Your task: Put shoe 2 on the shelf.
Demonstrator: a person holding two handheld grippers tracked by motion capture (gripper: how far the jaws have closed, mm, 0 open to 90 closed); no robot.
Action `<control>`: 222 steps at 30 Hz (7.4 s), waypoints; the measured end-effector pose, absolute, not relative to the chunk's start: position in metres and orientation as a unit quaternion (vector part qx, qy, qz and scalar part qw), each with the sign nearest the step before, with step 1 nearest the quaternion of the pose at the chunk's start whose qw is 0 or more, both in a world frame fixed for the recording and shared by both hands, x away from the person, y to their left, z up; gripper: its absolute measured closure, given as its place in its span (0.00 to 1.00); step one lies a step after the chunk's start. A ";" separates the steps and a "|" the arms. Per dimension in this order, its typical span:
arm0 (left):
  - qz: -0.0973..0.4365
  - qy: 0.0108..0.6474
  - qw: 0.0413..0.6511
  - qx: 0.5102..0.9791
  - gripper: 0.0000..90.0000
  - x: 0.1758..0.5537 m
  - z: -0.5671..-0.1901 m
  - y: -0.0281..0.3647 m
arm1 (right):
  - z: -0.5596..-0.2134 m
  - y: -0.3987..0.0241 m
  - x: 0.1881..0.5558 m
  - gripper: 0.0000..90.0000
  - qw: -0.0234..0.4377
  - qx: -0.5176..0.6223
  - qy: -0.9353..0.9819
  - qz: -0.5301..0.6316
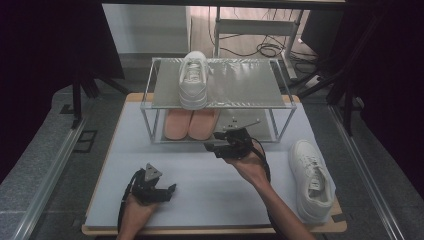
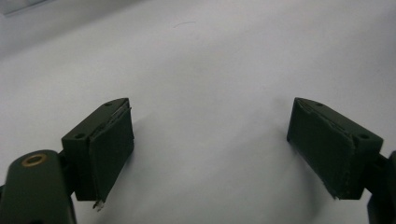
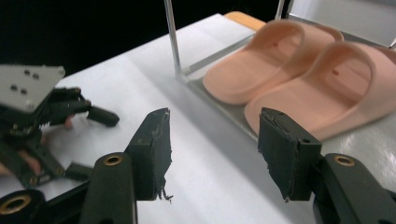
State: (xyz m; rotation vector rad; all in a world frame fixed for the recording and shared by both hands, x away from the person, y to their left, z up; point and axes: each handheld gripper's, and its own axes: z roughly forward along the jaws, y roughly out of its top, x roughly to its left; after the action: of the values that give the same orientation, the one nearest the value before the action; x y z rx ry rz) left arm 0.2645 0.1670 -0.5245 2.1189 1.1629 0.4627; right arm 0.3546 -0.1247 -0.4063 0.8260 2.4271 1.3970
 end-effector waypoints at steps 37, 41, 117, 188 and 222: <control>0.176 0.445 0.332 0.813 0.16 0.264 -0.524 0.167 | -0.416 -0.237 0.328 0.56 0.136 0.393 0.824 0.386; 0.176 0.447 0.334 0.811 0.16 0.264 -0.525 0.167 | -0.413 -0.250 0.326 0.53 0.135 0.408 0.815 0.389; 0.176 0.445 0.333 0.812 0.16 0.265 -0.524 0.167 | -0.473 -0.413 0.282 1.00 0.182 0.619 0.694 0.321; 0.176 0.446 0.333 0.812 0.16 0.265 -0.524 0.167 | -0.483 -0.249 0.323 1.00 0.081 0.473 0.801 0.359; 0.176 0.445 0.333 0.812 0.17 0.264 -0.524 0.167 | -0.462 -0.221 0.327 0.91 0.051 0.398 0.841 0.363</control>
State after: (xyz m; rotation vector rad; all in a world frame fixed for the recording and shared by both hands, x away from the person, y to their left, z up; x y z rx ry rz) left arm 0.2644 0.1670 -0.5245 2.1216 1.1620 0.4586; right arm 0.3266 -0.2214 -0.4623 1.2104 2.5614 1.1039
